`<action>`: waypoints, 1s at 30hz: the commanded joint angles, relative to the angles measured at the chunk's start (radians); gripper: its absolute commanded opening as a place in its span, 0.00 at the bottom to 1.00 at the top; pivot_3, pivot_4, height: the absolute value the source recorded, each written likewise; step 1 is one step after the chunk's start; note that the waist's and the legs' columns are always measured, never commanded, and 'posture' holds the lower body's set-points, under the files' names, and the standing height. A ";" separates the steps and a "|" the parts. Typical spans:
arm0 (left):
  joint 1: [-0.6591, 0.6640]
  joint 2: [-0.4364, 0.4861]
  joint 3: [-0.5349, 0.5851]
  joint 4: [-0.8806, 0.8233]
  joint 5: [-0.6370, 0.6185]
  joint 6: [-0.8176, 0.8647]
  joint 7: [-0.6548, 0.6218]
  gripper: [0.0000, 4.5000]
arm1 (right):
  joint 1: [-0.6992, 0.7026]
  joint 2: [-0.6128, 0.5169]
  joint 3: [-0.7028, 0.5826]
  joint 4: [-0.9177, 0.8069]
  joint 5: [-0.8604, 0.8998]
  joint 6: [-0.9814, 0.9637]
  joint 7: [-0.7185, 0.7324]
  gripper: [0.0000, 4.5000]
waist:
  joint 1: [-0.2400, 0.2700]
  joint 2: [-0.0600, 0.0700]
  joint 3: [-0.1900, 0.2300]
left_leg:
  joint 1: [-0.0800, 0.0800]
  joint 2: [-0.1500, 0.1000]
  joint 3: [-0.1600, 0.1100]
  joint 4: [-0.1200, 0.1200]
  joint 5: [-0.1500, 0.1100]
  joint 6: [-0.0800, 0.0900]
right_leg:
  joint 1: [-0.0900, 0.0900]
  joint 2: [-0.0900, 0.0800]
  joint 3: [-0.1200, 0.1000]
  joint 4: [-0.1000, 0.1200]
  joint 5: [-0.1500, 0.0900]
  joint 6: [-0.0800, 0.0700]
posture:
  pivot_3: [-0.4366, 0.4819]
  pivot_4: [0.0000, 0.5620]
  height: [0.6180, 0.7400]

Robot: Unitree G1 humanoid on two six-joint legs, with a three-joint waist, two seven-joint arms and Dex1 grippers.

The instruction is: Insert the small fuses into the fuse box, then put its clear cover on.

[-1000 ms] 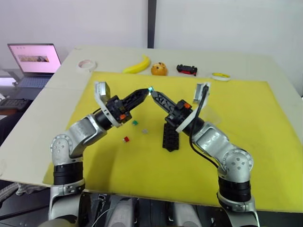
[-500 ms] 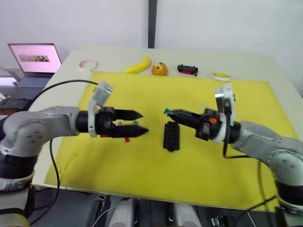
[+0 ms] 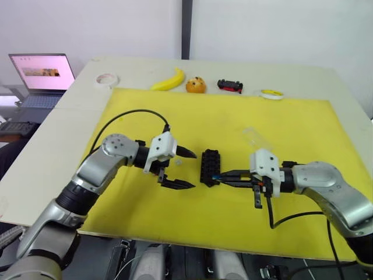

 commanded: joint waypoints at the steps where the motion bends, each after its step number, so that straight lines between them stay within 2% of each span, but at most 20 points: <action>1: -0.005 -0.014 0.011 0.008 0.043 -0.054 -0.016 0.99 | -0.028 0.020 -0.003 0.007 -0.030 -0.023 0.015 0.00 | 0.001 0.000 0.000 | 0.000 0.000 0.000 0.000 0.000 0.000 | 0.000 0.000 0.000 0.000 0.000 0.000 | 0.48 0.27 1.00; 14: 0.003 -0.060 0.031 0.017 0.085 -0.054 -0.025 0.99 | -0.078 0.057 0.010 0.094 -0.128 -0.067 0.071 0.00 | 0.014 0.000 0.000 | -0.001 0.001 0.000 0.011 -0.003 0.005 | 0.001 0.001 0.000 0.005 0.000 0.000 | 0.48 0.27 1.00; 30: -0.002 -0.067 0.037 0.017 0.088 -0.046 -0.027 0.99 | -0.071 0.053 -0.022 0.097 -0.121 -0.059 0.091 0.00 | 0.019 0.000 0.000 | -0.001 0.000 0.000 0.013 -0.003 0.006 | 0.001 0.000 0.000 0.008 0.000 0.000 | 0.48 0.27 1.00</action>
